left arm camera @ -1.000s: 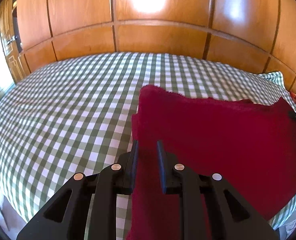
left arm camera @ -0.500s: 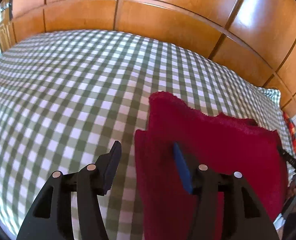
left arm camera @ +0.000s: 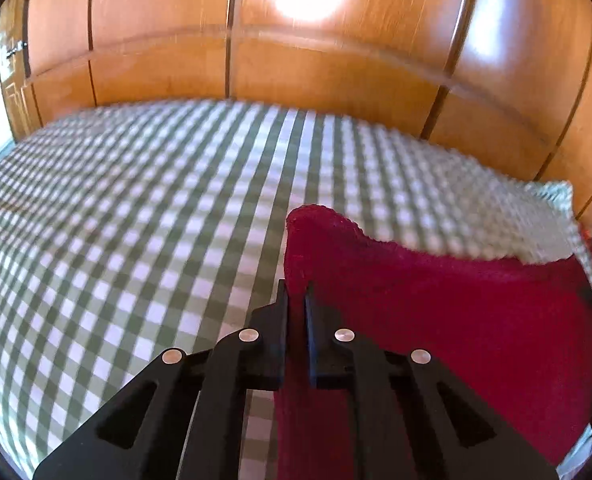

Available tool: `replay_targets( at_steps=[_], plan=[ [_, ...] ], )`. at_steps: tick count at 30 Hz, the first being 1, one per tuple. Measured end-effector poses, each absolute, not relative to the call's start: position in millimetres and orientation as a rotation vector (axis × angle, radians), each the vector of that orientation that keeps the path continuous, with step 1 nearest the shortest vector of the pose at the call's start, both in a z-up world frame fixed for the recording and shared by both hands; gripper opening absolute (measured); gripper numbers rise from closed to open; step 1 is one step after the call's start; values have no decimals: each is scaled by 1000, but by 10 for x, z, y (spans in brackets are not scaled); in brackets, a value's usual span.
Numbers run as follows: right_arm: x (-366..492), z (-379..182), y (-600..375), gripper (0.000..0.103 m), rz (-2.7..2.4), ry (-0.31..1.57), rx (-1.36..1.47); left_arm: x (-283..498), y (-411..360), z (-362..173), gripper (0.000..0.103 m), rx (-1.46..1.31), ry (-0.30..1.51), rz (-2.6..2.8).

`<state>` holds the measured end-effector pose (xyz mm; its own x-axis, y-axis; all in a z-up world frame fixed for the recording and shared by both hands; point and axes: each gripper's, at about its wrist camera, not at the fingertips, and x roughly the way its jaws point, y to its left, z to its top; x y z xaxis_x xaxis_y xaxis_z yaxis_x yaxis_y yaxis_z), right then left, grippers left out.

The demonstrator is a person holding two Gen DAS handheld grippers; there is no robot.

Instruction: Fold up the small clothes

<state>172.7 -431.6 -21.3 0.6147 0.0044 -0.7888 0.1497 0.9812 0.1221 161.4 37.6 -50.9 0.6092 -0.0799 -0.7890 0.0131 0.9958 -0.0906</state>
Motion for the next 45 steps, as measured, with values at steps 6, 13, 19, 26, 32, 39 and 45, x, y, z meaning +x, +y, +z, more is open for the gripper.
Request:
replay_targets(
  at_steps=[6,13,19,26,32,39,45],
  plan=[
    [1747,-346,-4352,13,-89,934,209,1653,375,-647,22,-55,967,4],
    [1594,-245,-4427,54,-115,929,230,1215,267,-298,26,7,839,34],
    [1253,-98,-4282,67,-117,884,142,804,38,-300,26,43,816,-21],
    [737,-42,-4069,66,-72,854,48,720,-146,-617,27,134,875,-22],
    [429,-92,-4087,65,-24,873,67,784,-119,-632,28,120,899,-9],
    [111,-223,-4395,60,111,920,284,553,-279,-404,28,139,845,-60],
    [-53,-334,-4560,16,157,939,359,299,-462,-443,28,179,835,-114]
  ],
)
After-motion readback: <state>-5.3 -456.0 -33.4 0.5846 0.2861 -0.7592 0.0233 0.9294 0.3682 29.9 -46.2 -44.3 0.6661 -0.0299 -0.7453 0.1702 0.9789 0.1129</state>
